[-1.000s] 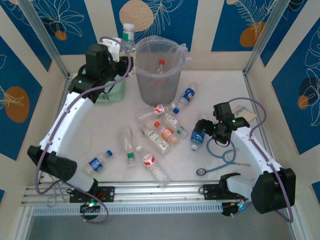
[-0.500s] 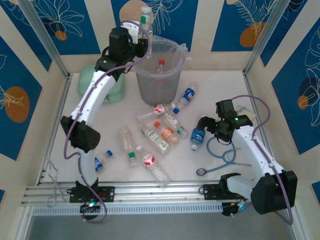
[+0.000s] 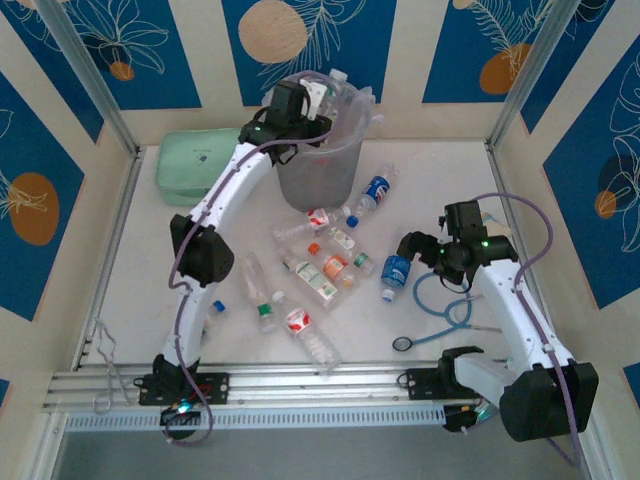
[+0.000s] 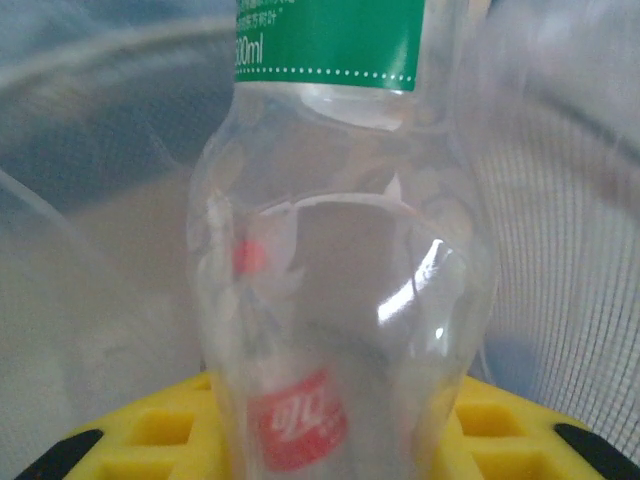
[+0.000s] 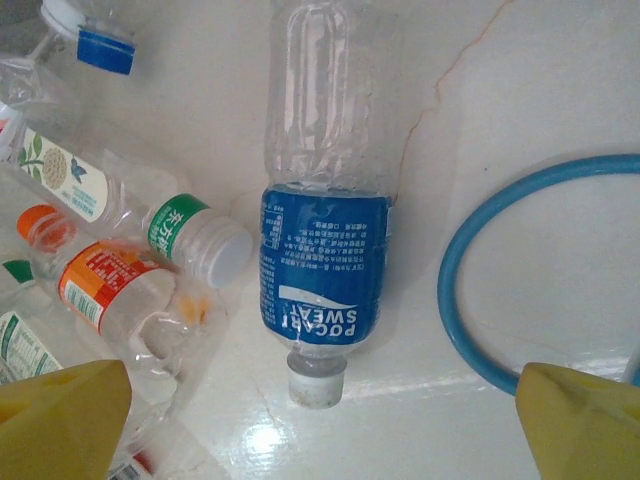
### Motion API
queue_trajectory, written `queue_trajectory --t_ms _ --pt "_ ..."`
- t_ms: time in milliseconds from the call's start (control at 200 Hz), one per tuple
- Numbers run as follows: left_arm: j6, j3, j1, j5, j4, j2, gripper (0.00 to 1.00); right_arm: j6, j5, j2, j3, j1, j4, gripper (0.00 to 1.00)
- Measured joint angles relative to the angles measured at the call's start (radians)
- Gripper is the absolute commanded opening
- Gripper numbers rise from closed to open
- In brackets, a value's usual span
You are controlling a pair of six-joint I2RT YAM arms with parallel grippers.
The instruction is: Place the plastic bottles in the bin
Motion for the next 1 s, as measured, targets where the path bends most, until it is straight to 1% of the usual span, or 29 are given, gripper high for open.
queue_trajectory --t_ms 55,135,160,260,450,665,885,1001 --pt "0.006 0.002 -0.005 -0.008 -0.019 0.014 0.00 -0.004 -0.010 0.002 0.000 -0.002 0.000 0.99" --pt "0.007 0.011 -0.006 -0.013 -0.037 0.028 0.08 -0.008 -0.021 0.001 -0.005 -0.006 0.001 0.99" --pt "0.007 0.013 -0.006 -0.014 -0.039 0.029 0.13 -0.011 -0.025 0.001 -0.007 -0.006 0.001 0.99" --pt "0.007 0.013 -0.006 -0.014 -0.040 0.029 0.37 -0.014 -0.037 0.001 -0.023 -0.007 0.000 0.99" --pt "0.004 0.013 -0.006 -0.015 -0.040 0.029 0.58 -0.013 -0.041 0.000 -0.058 -0.028 -0.002 0.99" --pt "0.005 0.012 -0.006 -0.014 -0.040 0.029 0.72 -0.011 -0.040 -0.002 -0.071 -0.042 -0.002 0.99" --pt "0.011 0.011 -0.005 -0.015 -0.040 0.027 0.79 -0.015 -0.040 -0.053 -0.080 -0.048 0.025 0.99" --pt "0.022 0.004 -0.006 -0.015 -0.041 0.018 0.86 -0.014 -0.040 -0.082 -0.094 -0.051 0.040 0.99"
